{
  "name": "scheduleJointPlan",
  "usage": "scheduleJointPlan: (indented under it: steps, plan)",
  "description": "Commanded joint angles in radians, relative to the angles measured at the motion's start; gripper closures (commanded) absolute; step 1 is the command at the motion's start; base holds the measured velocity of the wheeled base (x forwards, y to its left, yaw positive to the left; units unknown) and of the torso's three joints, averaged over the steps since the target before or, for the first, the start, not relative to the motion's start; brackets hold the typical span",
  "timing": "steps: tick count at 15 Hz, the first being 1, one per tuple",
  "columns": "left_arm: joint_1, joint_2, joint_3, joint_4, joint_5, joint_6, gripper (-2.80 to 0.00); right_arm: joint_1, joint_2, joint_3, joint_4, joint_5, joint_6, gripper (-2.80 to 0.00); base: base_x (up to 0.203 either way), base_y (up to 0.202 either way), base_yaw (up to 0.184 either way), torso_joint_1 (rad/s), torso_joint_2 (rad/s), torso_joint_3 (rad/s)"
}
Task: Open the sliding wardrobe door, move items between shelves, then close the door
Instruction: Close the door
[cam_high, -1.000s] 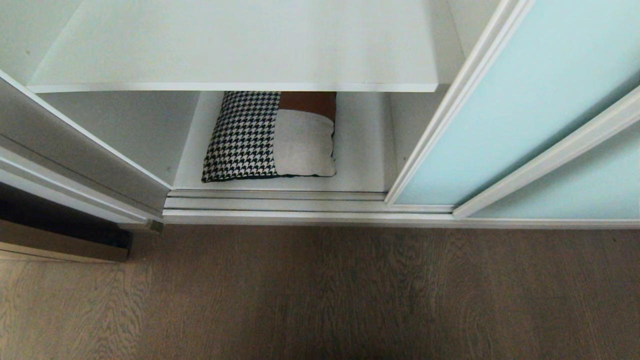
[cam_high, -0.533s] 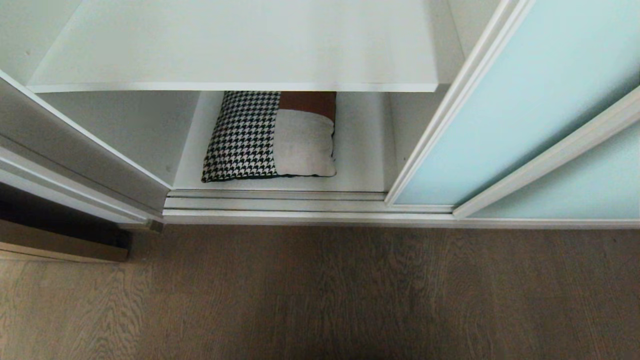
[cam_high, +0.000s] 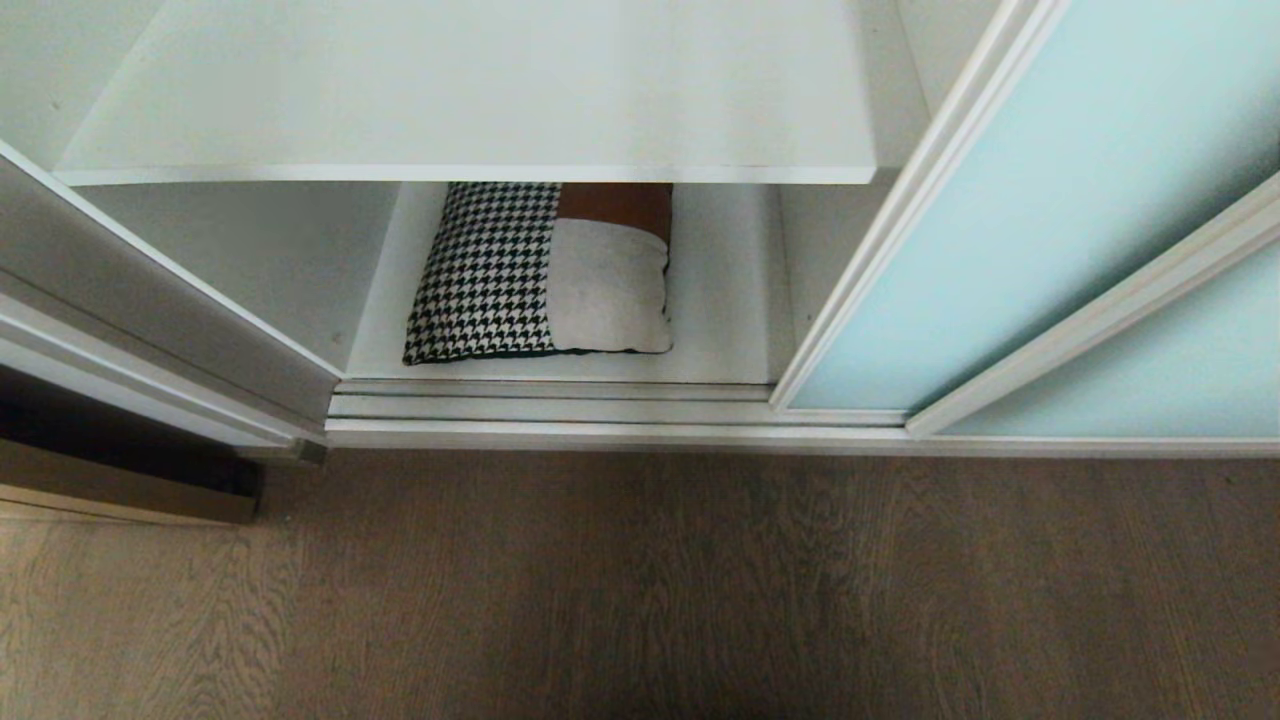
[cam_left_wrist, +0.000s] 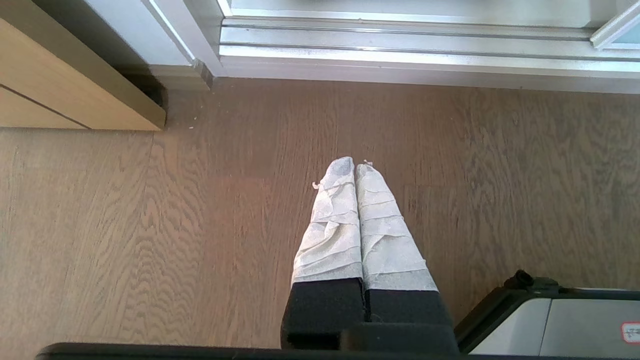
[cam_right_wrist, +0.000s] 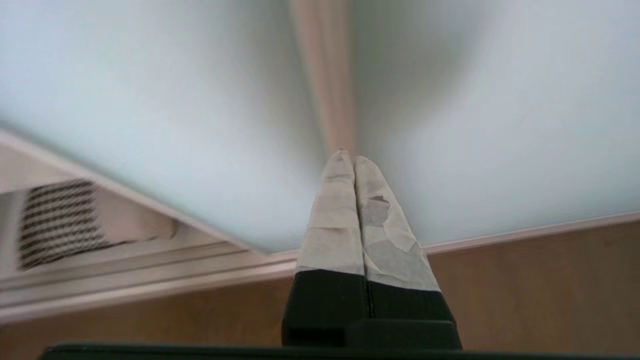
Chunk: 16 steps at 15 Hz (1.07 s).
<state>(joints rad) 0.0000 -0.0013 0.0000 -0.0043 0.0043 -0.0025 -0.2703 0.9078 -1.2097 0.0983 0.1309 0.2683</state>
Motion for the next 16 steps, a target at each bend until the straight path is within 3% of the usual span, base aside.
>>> scheduleJointPlan:
  steps: [1, 6, 11, 16]
  plan:
    - [0.0, 0.001, 0.002, 0.0, 0.0, -0.001, 0.0, -0.021, 0.052, -0.001, -0.026, 0.0, 0.01, 0.0, 0.0, 0.0, 0.0, 0.0, 0.0, 0.0]
    - [0.0, 0.001, 0.002, 0.0, 0.0, -0.001, 0.0, -0.078, 0.128, -0.005, -0.069, 0.012, 0.066, 0.0, 0.0, 0.0, 0.0, 0.0, 0.0, 0.0]
    - [0.0, 0.001, 0.002, 0.0, 0.0, -0.001, 0.0, -0.143, 0.191, -0.01, -0.176, 0.072, 0.092, 0.0, 0.0, 0.0, 0.0, 0.0, 0.0, 0.0]
    - [0.0, 0.001, 0.002, 0.0, 0.0, -0.001, 0.0, -0.145, 0.207, -0.01, -0.189, 0.102, 0.109, 0.0, 0.0, 0.0, 0.0, 0.0, 0.0, 0.0]
